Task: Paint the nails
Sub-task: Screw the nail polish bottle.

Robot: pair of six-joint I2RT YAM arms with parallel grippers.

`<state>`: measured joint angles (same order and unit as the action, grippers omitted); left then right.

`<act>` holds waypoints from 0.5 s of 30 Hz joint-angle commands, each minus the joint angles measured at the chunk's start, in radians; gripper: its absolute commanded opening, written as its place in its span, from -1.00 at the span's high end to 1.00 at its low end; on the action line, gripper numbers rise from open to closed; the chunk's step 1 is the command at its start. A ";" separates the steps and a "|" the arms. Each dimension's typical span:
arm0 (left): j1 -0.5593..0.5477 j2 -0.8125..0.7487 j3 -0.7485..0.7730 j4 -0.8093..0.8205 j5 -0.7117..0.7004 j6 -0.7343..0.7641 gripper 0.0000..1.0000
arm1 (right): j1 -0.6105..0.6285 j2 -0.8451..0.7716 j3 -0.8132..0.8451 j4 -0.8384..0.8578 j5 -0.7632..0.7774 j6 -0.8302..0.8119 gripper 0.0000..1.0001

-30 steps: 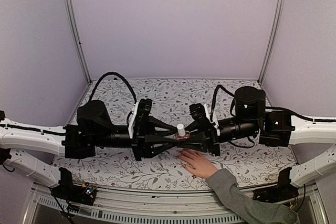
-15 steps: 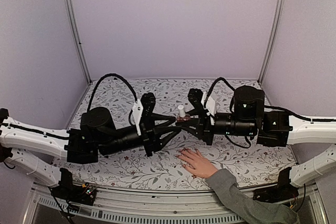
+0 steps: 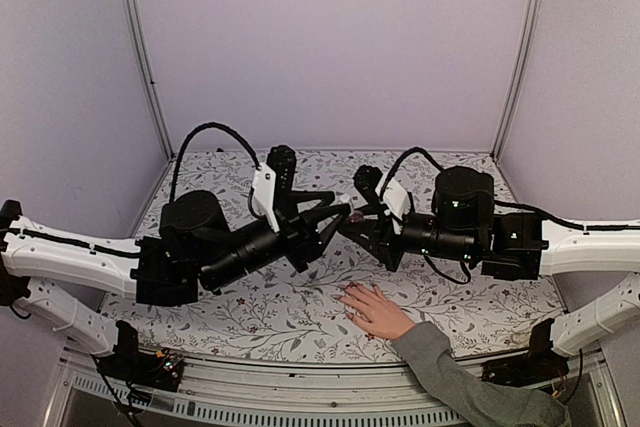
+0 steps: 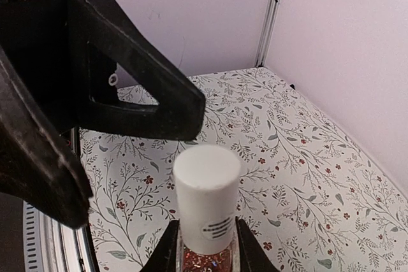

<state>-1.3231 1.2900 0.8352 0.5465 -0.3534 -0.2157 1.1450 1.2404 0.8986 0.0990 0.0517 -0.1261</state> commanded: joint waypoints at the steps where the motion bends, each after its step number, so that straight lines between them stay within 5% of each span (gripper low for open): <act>1: 0.011 0.025 0.027 -0.011 -0.010 -0.021 0.22 | 0.001 0.015 0.020 0.032 0.064 0.004 1.00; 15: 0.042 0.086 0.078 -0.028 0.032 -0.047 0.35 | 0.001 0.019 0.011 0.029 0.061 0.013 1.00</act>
<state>-1.2968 1.3624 0.8867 0.5304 -0.3519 -0.2413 1.1446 1.2587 0.8986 0.0986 0.1207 -0.1196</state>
